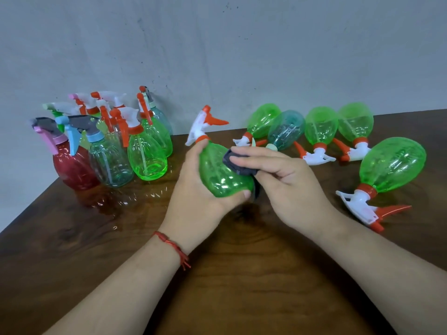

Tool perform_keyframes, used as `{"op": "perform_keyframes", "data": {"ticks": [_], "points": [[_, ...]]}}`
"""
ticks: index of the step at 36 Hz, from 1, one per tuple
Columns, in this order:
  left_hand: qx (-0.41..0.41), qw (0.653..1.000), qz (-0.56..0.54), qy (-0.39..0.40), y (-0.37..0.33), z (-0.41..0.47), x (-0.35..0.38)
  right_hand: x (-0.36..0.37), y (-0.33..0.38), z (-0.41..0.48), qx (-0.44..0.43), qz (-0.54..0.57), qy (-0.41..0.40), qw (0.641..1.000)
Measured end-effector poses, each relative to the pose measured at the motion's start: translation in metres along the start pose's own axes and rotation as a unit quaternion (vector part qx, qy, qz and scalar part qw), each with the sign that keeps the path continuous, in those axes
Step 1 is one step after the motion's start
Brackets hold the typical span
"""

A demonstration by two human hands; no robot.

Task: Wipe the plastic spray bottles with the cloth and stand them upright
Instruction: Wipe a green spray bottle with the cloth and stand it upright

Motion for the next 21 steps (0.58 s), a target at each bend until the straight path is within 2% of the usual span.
{"op": "perform_keyframes", "data": {"ticks": [5, 9, 16, 21], "points": [[-0.053, 0.997, -0.023, -0.048, 0.010, 0.005, -0.007, 0.008, 0.009, -0.003, -0.044, -0.057, 0.038, 0.997], [-0.034, 0.999, -0.002, -0.019, 0.008, 0.003, -0.001, 0.004, 0.003, -0.002, -0.034, -0.066, 0.020, 0.997], [0.078, 0.992, 0.075, 0.072, -0.011, -0.006, 0.011, -0.010, -0.008, 0.007, 0.042, 0.053, -0.040, 0.997], [0.076, 0.990, 0.026, 0.114, -0.014, -0.011, 0.016, -0.012, -0.011, 0.007, 0.098, 0.161, -0.061, 0.980]]}}
Point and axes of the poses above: each hand's wrist, its own z-axis towards the middle knuckle, its own x-axis out of the palm, y = z × x, the point moved 6 cm from there along z, towards the middle knuckle, and after that the axes turned 7 degrees about -x, right-handed, at the moved point
